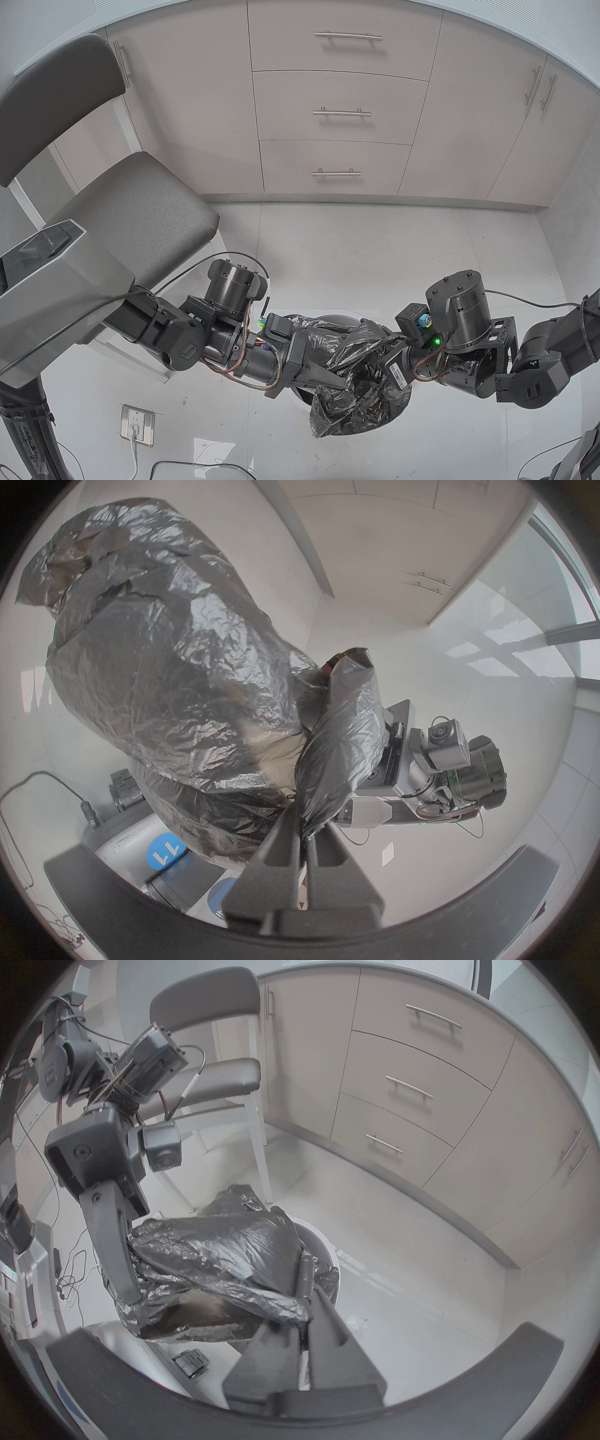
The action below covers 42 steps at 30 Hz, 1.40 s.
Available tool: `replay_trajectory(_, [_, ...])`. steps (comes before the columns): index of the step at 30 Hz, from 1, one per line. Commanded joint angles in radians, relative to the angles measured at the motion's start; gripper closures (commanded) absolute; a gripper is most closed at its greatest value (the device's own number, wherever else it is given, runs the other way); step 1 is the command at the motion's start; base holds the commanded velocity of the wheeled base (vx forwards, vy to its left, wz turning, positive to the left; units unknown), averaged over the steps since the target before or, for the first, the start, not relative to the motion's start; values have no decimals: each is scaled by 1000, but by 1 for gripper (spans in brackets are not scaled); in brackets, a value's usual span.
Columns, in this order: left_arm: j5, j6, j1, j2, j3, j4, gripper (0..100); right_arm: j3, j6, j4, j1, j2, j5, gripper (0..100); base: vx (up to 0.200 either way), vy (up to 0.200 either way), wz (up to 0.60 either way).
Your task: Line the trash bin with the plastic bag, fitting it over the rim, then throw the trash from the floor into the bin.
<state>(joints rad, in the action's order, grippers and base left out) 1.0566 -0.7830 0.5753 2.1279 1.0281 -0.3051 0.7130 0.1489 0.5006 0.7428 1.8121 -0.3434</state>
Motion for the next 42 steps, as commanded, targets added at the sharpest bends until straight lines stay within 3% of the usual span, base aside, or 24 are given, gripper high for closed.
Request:
replay_trajectory(1, [-1,-12,0,0,4,-5,100,-1,1,16,1,-5,0,100,0,0,0])
replay_trajectory(6, [-1,-10,-2,-6,0,-5,100,0,0,18,7,-5,0,100,0,0,0])
replay_trajectory(7, [-1,-10,0,-8,0,-5,0,0,0,18,7,-5,0,100,0,0,0])
replay_trajectory(21, [-3,-7,-28,-62,-23,-5,0,2,-5,18,7,-22,0,100,0,0,0])
replay_trajectory(28, [-173,16,-107,-101,-16,-14,0,3,-5,19,9,-27,3,100,0,0,0])
replay_trajectory(33, [-184,102,-172,-80,-14,-32,0,-3,-6,50,7,-22,3,100,0,0,0])
replay_trajectory(34, [-184,114,-178,-71,-13,-32,100,-7,-8,65,7,-19,1,100,0,0,0])
replay_trajectory(38, [-204,133,-186,-43,15,-35,100,-13,-15,102,7,-13,0,100,0,0,0])
replay_trajectory(41, [-288,157,-183,-16,56,-37,100,-15,-19,108,7,-7,0,100,0,0,0])
replay_trajectory(42, [-351,166,-176,1,78,-45,100,-15,-20,108,7,-7,1,100,0,0,0])
